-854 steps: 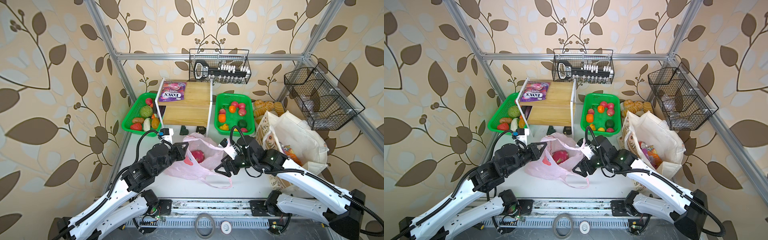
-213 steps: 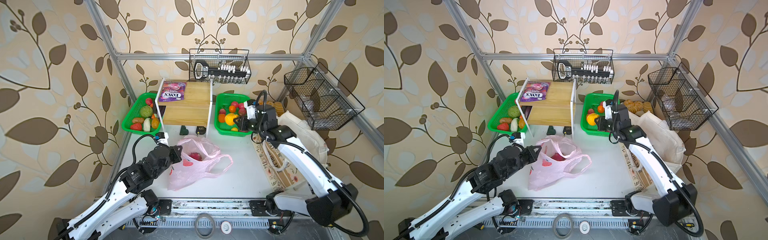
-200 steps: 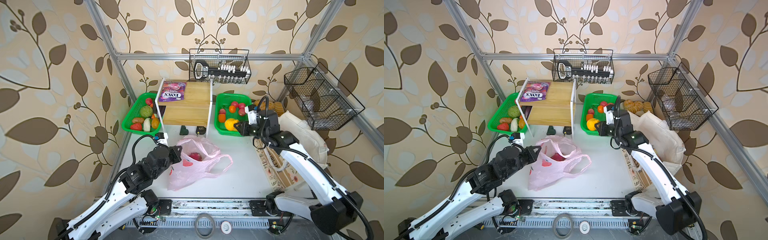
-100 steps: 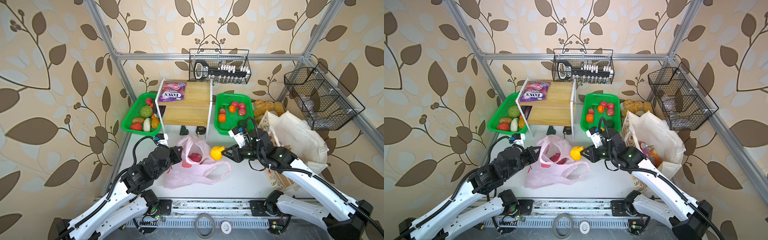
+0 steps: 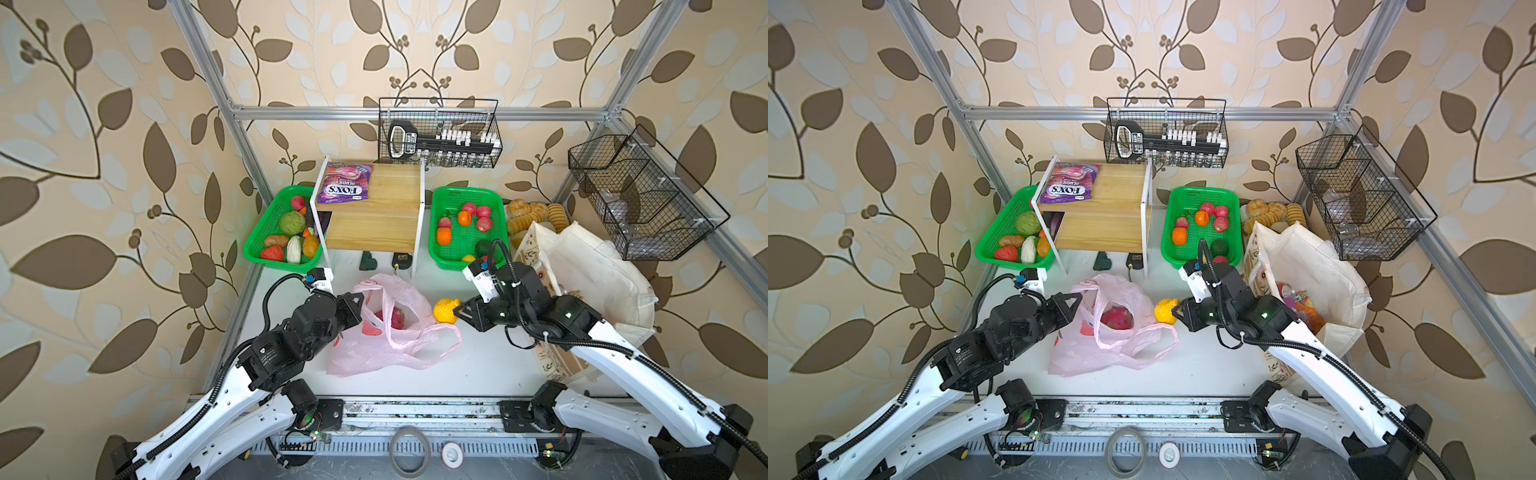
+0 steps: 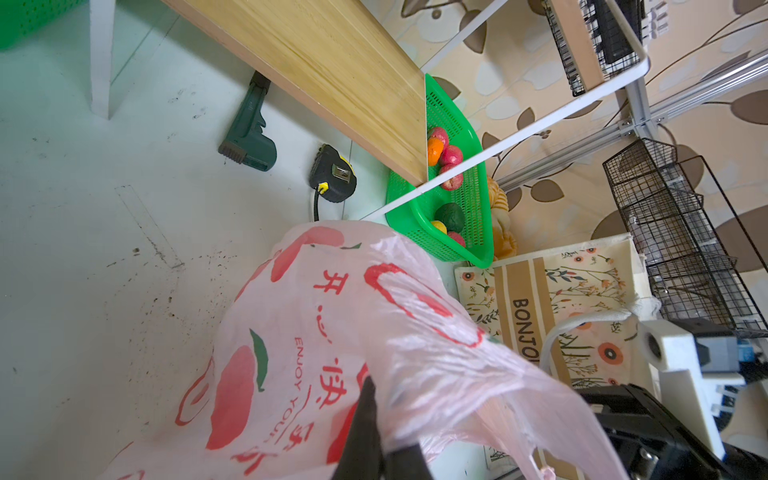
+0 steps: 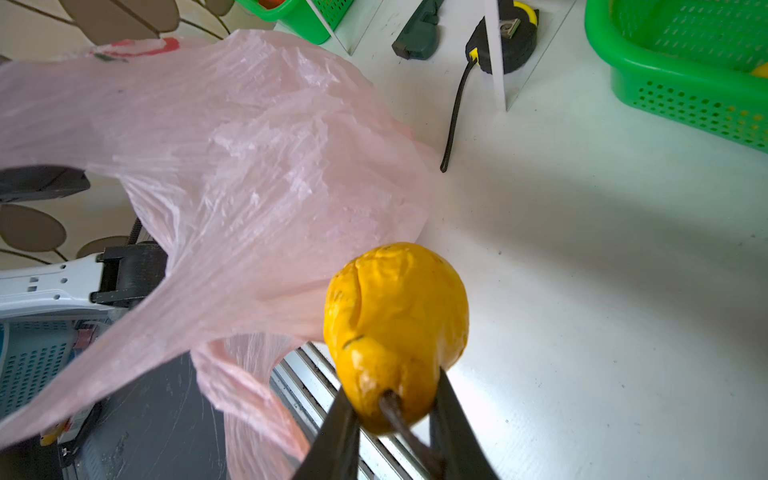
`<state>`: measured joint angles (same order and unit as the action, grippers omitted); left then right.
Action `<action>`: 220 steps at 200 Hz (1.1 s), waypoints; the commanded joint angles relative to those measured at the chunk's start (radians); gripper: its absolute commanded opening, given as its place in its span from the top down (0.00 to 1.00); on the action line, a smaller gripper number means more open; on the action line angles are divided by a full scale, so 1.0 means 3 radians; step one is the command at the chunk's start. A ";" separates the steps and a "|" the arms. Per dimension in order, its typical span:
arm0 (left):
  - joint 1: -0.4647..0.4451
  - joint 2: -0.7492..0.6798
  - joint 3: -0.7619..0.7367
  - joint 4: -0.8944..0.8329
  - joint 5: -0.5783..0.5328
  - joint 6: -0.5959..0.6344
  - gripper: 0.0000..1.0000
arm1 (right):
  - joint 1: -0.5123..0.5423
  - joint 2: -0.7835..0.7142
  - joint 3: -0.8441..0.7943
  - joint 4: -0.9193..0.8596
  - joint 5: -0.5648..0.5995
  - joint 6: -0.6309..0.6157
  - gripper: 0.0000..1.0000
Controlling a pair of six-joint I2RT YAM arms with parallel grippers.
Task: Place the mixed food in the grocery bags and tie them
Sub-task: 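Carry the yellow pear with the right gripper over the pink bag opening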
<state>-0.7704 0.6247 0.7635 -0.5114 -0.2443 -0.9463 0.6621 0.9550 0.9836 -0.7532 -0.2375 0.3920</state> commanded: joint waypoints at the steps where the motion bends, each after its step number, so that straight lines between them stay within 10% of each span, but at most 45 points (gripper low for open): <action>1: 0.0042 0.0054 0.0027 0.0124 -0.0086 -0.0017 1.00 | 0.0043 -0.0201 -0.0197 -0.0212 -0.0302 -0.0030 0.76; 70: 0.0042 0.0152 0.0047 0.0221 0.0043 -0.0001 1.00 | 0.0605 -0.0036 -0.0224 0.0744 -0.0768 0.0298 0.77; 134: 0.0042 0.0172 0.0067 0.0279 0.0264 0.0015 1.00 | 0.0297 0.0657 0.0285 0.1185 0.0499 0.0345 0.76; 220: 0.0052 0.0198 0.0023 0.0451 0.0275 -0.0113 1.00 | 0.0223 0.1250 0.0793 0.1023 -0.0018 -0.0032 0.56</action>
<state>-0.7704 0.6891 0.7635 -0.4206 -0.1455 -0.9592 0.7063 1.3243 1.1885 -0.4316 -0.1860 0.4286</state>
